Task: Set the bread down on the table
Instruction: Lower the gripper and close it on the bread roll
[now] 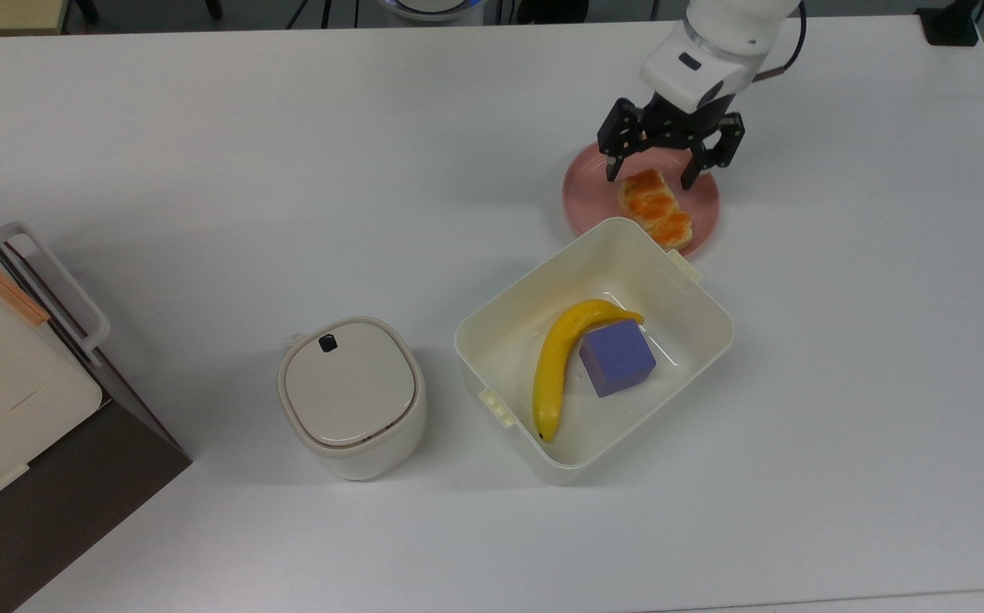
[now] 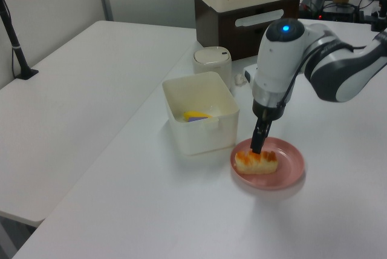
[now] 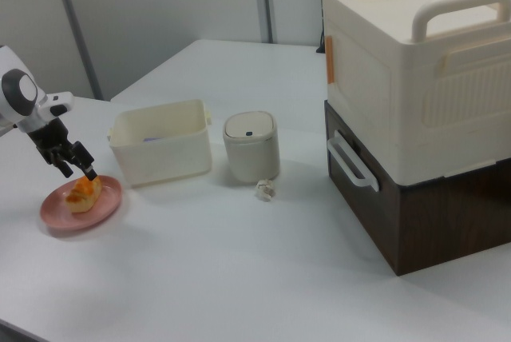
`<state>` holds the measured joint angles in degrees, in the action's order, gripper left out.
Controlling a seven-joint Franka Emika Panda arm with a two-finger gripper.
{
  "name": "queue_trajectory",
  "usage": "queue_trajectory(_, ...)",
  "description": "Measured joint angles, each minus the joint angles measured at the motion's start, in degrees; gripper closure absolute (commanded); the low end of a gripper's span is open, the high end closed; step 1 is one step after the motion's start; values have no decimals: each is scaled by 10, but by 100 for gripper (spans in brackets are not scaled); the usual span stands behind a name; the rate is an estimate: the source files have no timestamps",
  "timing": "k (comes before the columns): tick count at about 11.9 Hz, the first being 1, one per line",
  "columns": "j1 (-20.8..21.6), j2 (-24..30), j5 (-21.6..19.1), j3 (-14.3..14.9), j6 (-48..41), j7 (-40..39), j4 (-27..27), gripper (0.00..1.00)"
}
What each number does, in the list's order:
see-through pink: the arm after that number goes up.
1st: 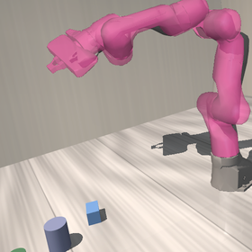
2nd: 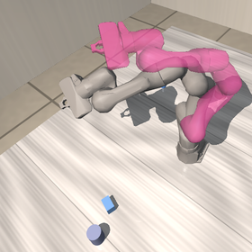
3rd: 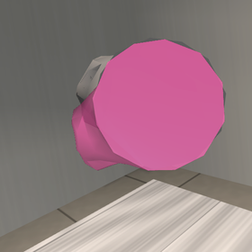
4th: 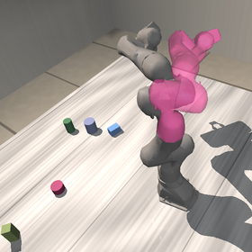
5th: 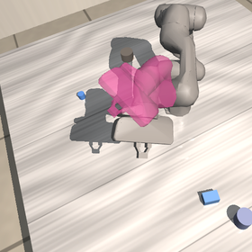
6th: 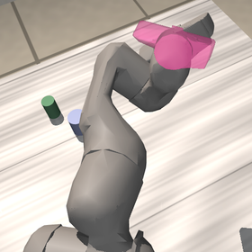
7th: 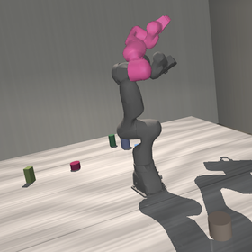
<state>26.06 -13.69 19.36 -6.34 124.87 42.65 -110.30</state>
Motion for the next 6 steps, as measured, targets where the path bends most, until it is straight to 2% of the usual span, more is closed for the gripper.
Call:
queue_trajectory(5, 4, -33, 36, -25, 2, 29, 1, 0)
queue_trajectory(6, 4, -39, 38, -29, 2, 29, 1, 6)
